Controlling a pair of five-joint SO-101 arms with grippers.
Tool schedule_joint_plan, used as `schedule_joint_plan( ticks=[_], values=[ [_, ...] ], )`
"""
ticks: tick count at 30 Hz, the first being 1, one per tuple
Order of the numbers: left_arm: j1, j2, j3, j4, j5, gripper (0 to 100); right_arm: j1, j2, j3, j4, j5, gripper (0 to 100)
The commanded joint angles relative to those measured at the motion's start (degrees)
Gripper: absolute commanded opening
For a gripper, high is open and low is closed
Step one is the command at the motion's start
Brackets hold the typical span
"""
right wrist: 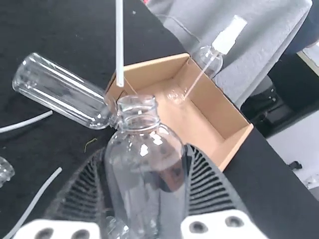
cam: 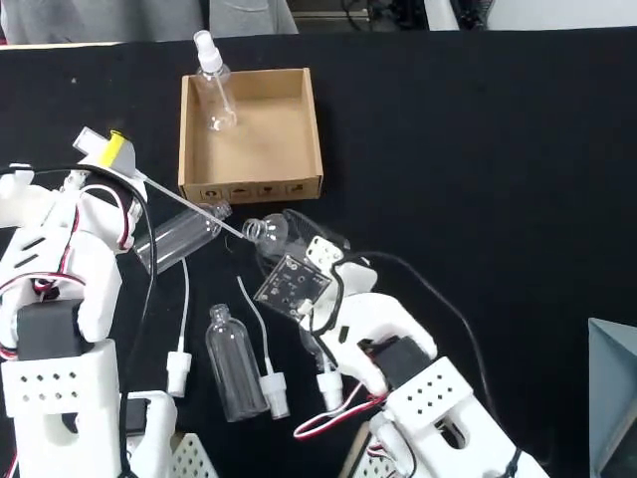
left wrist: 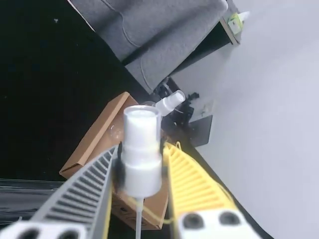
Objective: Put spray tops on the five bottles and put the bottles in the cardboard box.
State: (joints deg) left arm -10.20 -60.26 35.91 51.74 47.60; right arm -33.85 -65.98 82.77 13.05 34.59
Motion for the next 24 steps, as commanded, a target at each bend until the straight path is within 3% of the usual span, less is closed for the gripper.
schedule_joint_plan(
  ticks=[1, 9, 16, 24],
  values=[
    [-0.4, -1.5, -1.4, -1.5, 0.5, 3, -1.7, -2.3, -0.4, -1.4, 0.8, 1.1],
    [-0.6, -1.5, -1.1, -1.7, 0.4, 3, -3.1, -2.3, 0.0, -1.3, 0.8, 1.1],
    [-0.7, -1.5, 4.2, -8.8, 0.4, 3, -2.9, -2.3, 0.1, -1.5, 0.4, 1.1],
    [0.0, -1.5, 4.8, -8.7, 0.2, 3, -2.7, -2.3, 0.0, -1.6, 0.4, 1.1]
  ],
)
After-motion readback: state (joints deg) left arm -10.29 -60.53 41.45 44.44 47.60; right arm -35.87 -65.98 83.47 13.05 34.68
